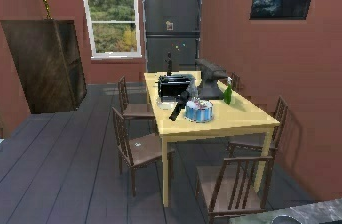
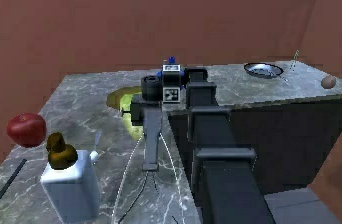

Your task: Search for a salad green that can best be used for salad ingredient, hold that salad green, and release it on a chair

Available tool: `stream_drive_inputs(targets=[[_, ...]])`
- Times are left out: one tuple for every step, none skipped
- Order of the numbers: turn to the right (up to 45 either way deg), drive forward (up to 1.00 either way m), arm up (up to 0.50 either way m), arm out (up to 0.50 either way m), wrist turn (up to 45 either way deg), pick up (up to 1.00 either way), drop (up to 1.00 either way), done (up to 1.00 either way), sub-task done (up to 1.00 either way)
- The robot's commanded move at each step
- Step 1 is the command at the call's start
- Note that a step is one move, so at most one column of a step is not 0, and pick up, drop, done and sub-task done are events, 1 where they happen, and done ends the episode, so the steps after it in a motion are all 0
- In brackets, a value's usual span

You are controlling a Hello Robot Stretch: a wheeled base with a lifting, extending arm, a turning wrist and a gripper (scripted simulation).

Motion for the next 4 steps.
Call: stream_drive_inputs(targets=[[0.0,0.00,0.00,0.00,45.0,0.00,0.00,0.00,0.00],[0.0,0.00,0.00,0.00,45.0,0.00,0.00,0.00,0.00],[0.0,0.00,0.00,0.00,45.0,0.00,0.00,0.00,0.00],[0.0,0.00,0.00,0.00,21.0,0.00,0.00,0.00,0.00]])
